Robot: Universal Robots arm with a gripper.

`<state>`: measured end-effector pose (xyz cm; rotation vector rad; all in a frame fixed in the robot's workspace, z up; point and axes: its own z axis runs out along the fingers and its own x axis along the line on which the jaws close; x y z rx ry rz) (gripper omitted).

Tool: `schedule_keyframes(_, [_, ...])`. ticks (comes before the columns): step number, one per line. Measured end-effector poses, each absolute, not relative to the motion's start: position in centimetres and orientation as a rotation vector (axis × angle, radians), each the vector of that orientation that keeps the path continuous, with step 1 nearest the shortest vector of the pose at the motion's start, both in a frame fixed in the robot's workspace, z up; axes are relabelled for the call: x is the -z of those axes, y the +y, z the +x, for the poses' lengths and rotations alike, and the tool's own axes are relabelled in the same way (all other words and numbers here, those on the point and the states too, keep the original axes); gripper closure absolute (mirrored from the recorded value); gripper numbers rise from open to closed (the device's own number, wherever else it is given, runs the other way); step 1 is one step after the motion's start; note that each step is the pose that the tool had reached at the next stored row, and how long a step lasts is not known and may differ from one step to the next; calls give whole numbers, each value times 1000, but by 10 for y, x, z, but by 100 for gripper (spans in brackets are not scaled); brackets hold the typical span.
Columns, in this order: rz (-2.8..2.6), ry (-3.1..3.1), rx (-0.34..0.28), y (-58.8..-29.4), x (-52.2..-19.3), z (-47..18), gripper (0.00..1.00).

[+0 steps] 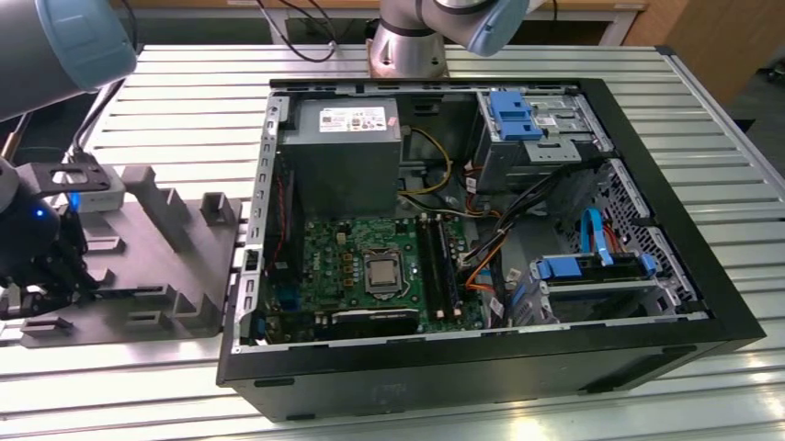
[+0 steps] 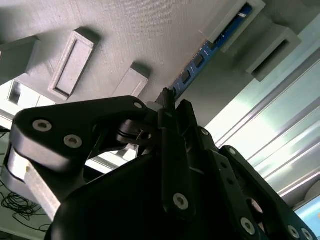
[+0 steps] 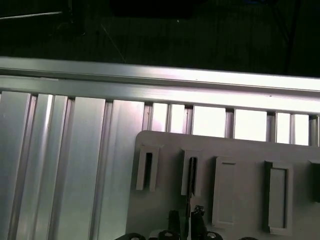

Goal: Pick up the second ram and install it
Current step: 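Pick up the second ram and move it above second insertion slot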

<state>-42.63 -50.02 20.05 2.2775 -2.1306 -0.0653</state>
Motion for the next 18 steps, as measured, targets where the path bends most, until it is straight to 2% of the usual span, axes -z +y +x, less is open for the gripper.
schedule_keyframes(15, [2288, -2132, 78, -500, -199, -426, 76])
schedule_keyframes(16, [2288, -2132, 78, -500, -199, -426, 78])
schedule_keyframes(17, [2288, -2132, 78, -500, -199, -426, 84])
schedule_keyframes(18, [2288, -2132, 78, -500, -199, -426, 84])
